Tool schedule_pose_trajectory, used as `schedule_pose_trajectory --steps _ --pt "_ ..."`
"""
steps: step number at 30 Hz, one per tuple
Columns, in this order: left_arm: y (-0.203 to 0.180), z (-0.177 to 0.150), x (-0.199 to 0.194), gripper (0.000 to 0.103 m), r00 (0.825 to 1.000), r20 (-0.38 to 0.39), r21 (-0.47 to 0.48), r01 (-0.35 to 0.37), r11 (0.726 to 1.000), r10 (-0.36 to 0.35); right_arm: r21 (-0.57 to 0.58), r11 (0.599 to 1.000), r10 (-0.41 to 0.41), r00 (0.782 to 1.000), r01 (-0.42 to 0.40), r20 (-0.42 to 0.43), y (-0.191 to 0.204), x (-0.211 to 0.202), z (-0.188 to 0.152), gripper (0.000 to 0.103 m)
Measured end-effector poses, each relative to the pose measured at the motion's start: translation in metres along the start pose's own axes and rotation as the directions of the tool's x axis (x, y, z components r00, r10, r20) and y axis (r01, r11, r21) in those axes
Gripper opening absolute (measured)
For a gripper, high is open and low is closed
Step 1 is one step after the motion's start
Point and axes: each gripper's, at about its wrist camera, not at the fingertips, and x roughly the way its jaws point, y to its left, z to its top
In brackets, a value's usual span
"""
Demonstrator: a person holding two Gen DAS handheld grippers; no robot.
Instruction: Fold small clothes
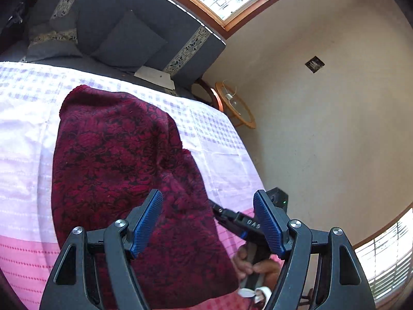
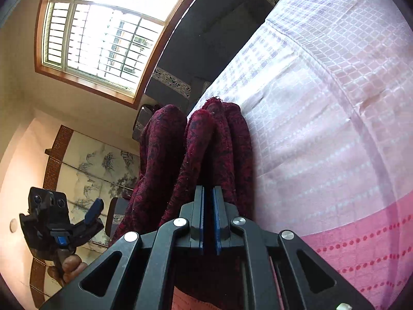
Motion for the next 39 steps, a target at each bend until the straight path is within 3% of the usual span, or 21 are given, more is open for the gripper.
schedule_pose_trajectory --steps 4,7,9,11,14,15,19,21,24,27,30,34,37,39 --pt "0.035 -0.056 0.001 0.073 0.999 0.035 0.045 -0.041 0.998 0.040 -0.096 0.995 0.005 0.998 0.001 0.059 0.035 -0.022 0.002 0.010" --pt "0.047 -0.085 0.012 0.073 0.999 0.035 0.053 -0.042 0.998 0.040 -0.166 0.986 -0.023 0.999 0.019 -0.025 0.063 -0.007 0.011 0.014" --pt "0.043 -0.097 0.016 0.073 0.997 0.047 0.100 -0.062 0.993 0.057 -0.203 0.975 -0.104 0.991 0.085 -0.085 0.076 0.018 0.015 0.035" --pt "0.037 -0.104 0.019 0.073 0.995 0.053 0.155 -0.090 0.984 0.082 -0.225 0.966 -0.154 0.981 0.125 -0.116 0.084 0.041 0.018 0.038" --pt "0.031 -0.110 0.021 0.073 0.994 0.049 0.201 -0.107 0.974 0.099 -0.260 0.945 -0.240 0.961 0.198 -0.139 0.092 0.069 0.016 0.034" --pt "0.030 -0.110 0.020 0.073 0.993 0.050 0.207 -0.113 0.972 0.105 -0.277 0.938 -0.248 0.960 0.206 -0.126 0.095 0.072 0.015 0.014" --pt "0.029 -0.109 0.002 0.074 0.993 0.089 0.170 -0.091 0.981 0.077 -0.350 0.921 -0.193 0.981 0.172 -0.027 0.116 0.052 0.012 0.011" --pt "0.032 -0.107 -0.011 0.075 0.988 0.131 0.136 -0.098 0.986 0.080 -0.356 0.928 -0.119 0.993 0.115 0.011 0.120 0.029 0.015 0.011" --pt "0.043 -0.100 -0.019 0.078 0.983 0.151 0.097 -0.117 0.988 0.101 -0.372 0.915 -0.145 0.987 0.158 0.064 0.108 0.006 0.017 0.011" --pt "0.048 -0.099 -0.007 0.078 0.982 0.112 0.092 -0.166 0.982 0.155 -0.286 0.947 -0.144 0.989 0.147 0.033 0.072 0.005 0.021 0.011" --pt "0.046 -0.105 0.009 0.078 0.975 0.075 0.107 -0.218 0.970 0.211 -0.265 0.955 -0.134 0.991 0.134 0.016 0.050 0.012 0.013 0.011" --pt "0.042 -0.114 0.019 0.078 0.965 0.087 0.153 -0.257 0.954 0.246 -0.258 0.956 -0.139 0.990 0.139 0.018 0.033 0.018 0.004 0.011" --pt "0.037 -0.117 0.027 0.079 0.957 0.085 0.183 -0.289 0.940 0.278 -0.244 0.964 -0.096 0.995 0.101 0.029 0.033 0.010 0.002 0.013" --pt "0.034 -0.117 0.030 0.081 0.953 0.086 0.195 -0.302 0.933 0.290 -0.230 0.967 -0.095 0.994 0.105 0.055 0.037 -0.001 0.005 0.020"
